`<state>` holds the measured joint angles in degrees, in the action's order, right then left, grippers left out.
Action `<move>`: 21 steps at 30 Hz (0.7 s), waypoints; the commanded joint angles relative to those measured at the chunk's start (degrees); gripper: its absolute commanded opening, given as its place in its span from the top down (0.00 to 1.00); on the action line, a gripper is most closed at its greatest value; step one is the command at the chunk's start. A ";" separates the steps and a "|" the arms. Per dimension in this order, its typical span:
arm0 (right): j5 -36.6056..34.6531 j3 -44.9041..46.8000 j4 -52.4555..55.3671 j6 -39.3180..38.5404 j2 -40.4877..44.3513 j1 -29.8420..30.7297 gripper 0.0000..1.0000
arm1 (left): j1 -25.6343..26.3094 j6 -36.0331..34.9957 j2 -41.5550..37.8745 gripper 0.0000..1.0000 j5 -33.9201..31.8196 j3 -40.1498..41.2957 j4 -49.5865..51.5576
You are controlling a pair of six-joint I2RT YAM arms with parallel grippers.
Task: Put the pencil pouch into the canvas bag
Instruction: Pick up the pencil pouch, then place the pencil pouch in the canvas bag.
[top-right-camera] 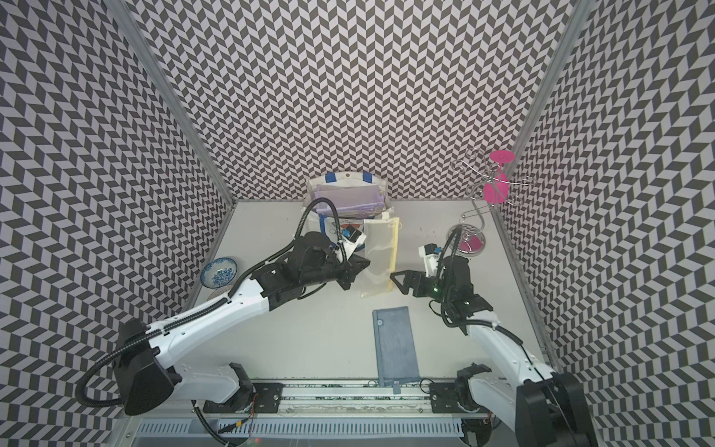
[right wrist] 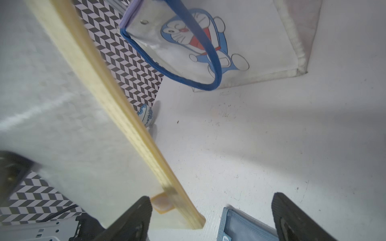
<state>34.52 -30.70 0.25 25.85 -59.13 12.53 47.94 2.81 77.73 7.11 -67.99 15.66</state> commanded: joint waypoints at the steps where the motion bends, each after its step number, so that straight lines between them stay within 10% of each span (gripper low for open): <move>1: -4.60 -2.05 2.71 -1.40 3.36 -0.83 0.09 | 0.03 -12.86 0.43 1.00 -11.03 -6.69 6.69; 13: -3.26 -0.64 2.25 -0.84 8.68 -1.29 0.10 | -4.89 -40.80 13.13 1.00 -41.09 -22.02 -9.93; 21: -1.82 0.01 0.71 -0.79 8.15 -1.36 0.09 | -9.87 -57.89 22.65 1.00 -47.46 -21.07 -27.01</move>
<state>31.99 -31.33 4.16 25.08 -51.33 11.42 39.09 -45.56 98.70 -36.36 -89.12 -2.39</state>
